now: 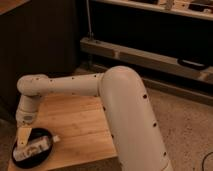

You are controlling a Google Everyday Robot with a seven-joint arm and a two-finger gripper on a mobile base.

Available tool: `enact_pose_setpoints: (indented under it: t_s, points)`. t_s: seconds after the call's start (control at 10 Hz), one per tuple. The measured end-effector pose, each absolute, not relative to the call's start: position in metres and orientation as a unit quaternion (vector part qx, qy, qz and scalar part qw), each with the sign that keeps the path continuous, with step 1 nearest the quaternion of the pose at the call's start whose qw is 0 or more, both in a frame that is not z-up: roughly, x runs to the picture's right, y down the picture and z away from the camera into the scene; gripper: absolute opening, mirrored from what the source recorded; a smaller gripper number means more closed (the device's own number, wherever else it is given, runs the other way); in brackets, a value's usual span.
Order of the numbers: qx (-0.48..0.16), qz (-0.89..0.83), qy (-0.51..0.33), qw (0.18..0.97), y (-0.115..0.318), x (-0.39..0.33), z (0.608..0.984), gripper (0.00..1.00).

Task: Place the bottle in the ceramic bowl

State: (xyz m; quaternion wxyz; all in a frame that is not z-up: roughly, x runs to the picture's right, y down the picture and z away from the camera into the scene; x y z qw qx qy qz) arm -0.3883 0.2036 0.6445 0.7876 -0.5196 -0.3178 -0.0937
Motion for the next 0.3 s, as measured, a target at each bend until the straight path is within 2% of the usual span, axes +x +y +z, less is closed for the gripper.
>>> enact_pose_setpoints:
  t_s: [0.3]
  points:
    - [-0.52, -0.094, -0.318, 0.787, 0.2038, -0.3889, 0.644, 0.8]
